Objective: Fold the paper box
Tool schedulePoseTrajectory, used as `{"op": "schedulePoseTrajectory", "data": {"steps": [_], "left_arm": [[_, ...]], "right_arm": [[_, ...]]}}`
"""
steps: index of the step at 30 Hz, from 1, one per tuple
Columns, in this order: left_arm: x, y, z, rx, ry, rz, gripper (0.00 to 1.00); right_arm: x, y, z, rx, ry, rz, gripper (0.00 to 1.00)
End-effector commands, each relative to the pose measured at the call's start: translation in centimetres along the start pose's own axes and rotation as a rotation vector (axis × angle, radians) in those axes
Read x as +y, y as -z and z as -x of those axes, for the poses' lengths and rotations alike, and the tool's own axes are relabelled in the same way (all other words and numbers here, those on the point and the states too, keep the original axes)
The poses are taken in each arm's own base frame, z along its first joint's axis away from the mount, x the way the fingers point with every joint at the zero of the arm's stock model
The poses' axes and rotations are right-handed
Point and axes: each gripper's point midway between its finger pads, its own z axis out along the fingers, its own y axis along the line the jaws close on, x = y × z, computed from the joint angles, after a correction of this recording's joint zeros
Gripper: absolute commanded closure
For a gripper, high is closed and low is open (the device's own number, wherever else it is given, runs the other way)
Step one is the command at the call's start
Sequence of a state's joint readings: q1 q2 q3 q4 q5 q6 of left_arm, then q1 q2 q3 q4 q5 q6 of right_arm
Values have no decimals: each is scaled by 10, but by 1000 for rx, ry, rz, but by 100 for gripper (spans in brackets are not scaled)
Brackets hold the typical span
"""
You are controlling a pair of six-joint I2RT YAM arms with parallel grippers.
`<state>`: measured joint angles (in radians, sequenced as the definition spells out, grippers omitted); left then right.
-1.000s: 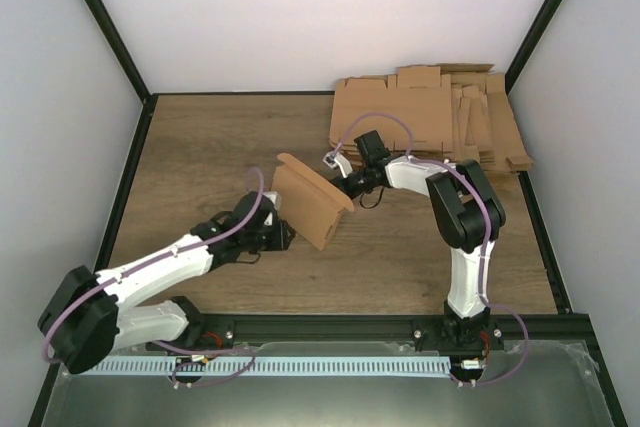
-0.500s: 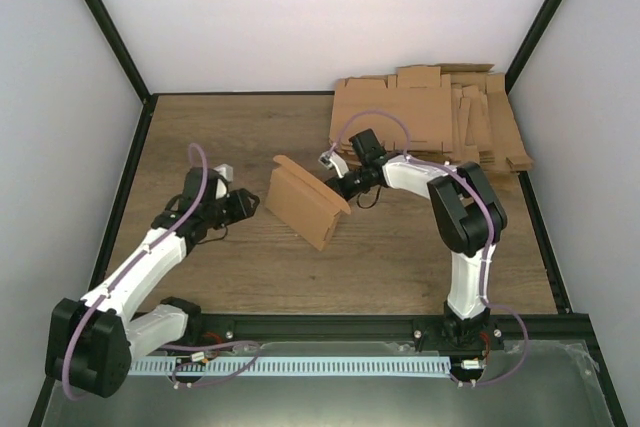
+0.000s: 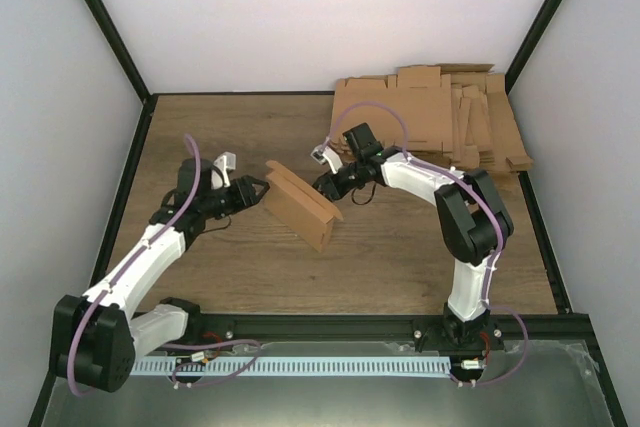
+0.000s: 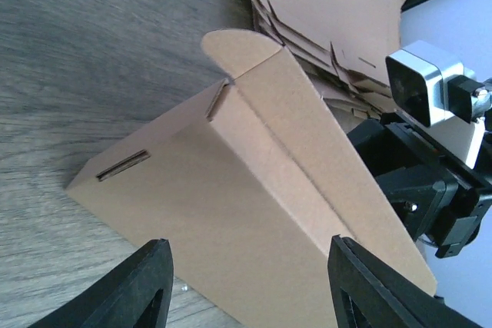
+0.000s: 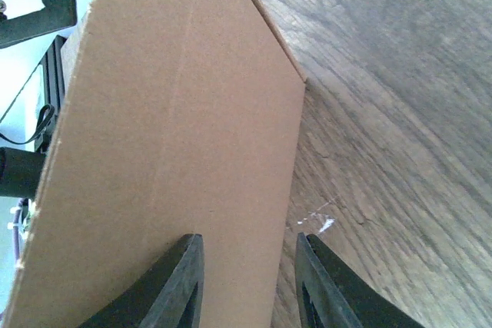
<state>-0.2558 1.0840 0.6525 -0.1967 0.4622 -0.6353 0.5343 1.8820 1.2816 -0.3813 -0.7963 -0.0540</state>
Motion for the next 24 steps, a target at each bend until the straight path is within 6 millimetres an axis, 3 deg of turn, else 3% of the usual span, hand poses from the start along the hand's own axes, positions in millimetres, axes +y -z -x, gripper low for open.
{"op": "schedulePoseTrajectory", "data": {"steps": [1, 11, 16, 24], "left_arm": [[-21, -3, 11, -6, -7, -98, 42], [-8, -22, -6, 71, 47, -115, 57], [-5, -24, -8, 80, 55, -107, 59], [-1, -21, -9, 78, 42, -79, 59]], "right_arm": [[24, 5, 16, -20, 42, 3, 64], [33, 8, 19, -25, 47, 5, 64], [37, 15, 25, -40, 61, -12, 63], [20, 43, 49, -95, 33, -243, 60]]}}
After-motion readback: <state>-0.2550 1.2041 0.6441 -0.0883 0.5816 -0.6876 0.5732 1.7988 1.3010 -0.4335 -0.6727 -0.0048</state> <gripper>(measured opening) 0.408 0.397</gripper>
